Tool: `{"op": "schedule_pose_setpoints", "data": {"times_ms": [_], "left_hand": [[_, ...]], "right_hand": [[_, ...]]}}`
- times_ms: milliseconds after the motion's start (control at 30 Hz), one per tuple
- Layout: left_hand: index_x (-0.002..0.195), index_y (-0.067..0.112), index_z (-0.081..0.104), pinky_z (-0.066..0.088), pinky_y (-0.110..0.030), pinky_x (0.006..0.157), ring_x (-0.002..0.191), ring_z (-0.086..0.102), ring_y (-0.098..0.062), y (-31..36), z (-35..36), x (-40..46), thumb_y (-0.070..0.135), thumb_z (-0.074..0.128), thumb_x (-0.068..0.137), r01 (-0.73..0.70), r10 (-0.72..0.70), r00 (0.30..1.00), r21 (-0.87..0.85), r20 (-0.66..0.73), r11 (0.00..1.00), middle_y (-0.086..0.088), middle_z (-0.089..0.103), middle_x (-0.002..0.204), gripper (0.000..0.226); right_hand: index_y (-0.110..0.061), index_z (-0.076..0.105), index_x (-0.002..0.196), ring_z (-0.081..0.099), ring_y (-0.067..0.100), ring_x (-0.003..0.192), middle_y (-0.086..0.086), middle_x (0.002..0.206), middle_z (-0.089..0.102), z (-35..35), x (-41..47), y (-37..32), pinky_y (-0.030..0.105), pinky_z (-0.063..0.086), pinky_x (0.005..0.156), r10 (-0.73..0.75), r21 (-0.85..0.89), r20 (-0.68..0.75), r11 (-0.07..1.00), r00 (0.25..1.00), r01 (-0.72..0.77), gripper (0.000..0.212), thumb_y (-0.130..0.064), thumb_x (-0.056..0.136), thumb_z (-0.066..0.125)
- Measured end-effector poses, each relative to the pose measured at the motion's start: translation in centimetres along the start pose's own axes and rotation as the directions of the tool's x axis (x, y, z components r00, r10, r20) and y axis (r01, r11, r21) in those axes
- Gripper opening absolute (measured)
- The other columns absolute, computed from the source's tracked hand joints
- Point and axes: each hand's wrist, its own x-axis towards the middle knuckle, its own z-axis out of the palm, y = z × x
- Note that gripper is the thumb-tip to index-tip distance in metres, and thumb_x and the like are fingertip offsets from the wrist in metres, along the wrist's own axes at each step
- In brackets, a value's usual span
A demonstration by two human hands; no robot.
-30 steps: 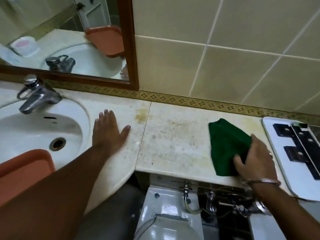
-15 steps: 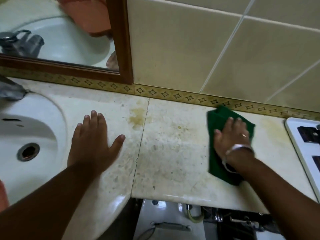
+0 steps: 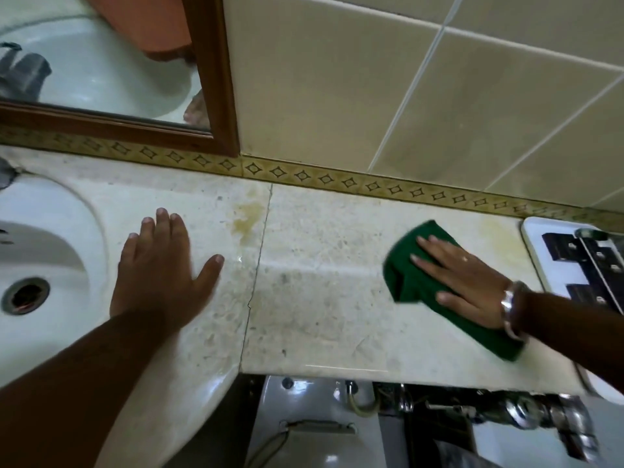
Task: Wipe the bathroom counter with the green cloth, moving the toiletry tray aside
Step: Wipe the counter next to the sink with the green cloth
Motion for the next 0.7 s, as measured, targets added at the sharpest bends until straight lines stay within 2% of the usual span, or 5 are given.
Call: {"op": "schedule_pose_setpoints", "data": {"times_ms": [167,267,367,533,700], "left_hand": [[0.149,-0.001,0.020,0.019,-0.054,0.116,0.145,0.020,-0.041,-0.2,-0.2,0.0,0.067,0.022,0.088,-0.014,0.014,1.000,-0.012,0.009,1.000,-0.026,0.021,0.158,0.091],[0.148,-0.001,0.022,0.020,-0.054,0.116,0.144,0.023,-0.042,-0.1,-0.4,-0.3,0.067,0.020,0.089,-0.022,0.022,1.000,-0.002,0.006,1.000,-0.026,0.023,0.157,0.090],[0.147,-0.002,0.024,0.020,-0.055,0.115,0.143,0.024,-0.043,0.1,-0.5,-0.3,0.066,0.021,0.089,-0.015,0.015,1.000,0.003,0.014,1.000,-0.027,0.026,0.156,0.090],[0.149,-0.001,0.022,0.018,-0.054,0.117,0.146,0.021,-0.041,0.3,-0.7,-0.3,0.065,0.022,0.088,-0.004,0.004,1.000,-0.012,0.011,1.000,-0.025,0.023,0.158,0.090],[0.151,0.001,0.020,0.015,-0.052,0.118,0.148,0.016,-0.038,0.4,-0.9,-0.5,0.067,0.017,0.087,-0.010,0.010,1.000,-0.021,0.011,1.000,-0.023,0.017,0.161,0.092]], "right_hand": [[-0.023,0.017,0.152,0.014,0.037,0.145,0.019,0.159,0.013,-0.6,11.9,-9.1,0.046,0.009,0.118,0.108,-0.017,-0.143,0.994,0.984,-0.112,0.070,-0.055,0.090,0.023],[-0.030,0.015,0.152,0.017,0.034,0.145,0.015,0.159,0.016,1.9,5.7,-14.4,0.047,0.010,0.118,-0.184,-0.048,-0.110,0.983,0.977,0.180,0.063,-0.054,0.095,0.025],[-0.034,0.018,0.151,0.015,0.029,0.146,0.011,0.159,0.016,3.1,-4.1,-8.8,0.051,0.027,0.115,-0.342,-0.066,-0.030,0.938,0.939,0.339,0.059,-0.054,0.096,0.022],[-0.028,0.009,0.150,0.012,0.038,0.145,0.018,0.158,0.012,0.1,-0.3,1.1,0.057,0.026,0.113,0.125,0.005,-0.042,0.992,0.991,-0.125,0.064,-0.057,0.094,0.010],[-0.026,0.015,0.152,0.011,0.035,0.146,0.016,0.160,0.011,-0.8,11.7,-7.9,0.043,0.006,0.118,0.202,-0.001,-0.172,0.979,0.964,-0.205,0.069,-0.055,0.089,0.021]]}}
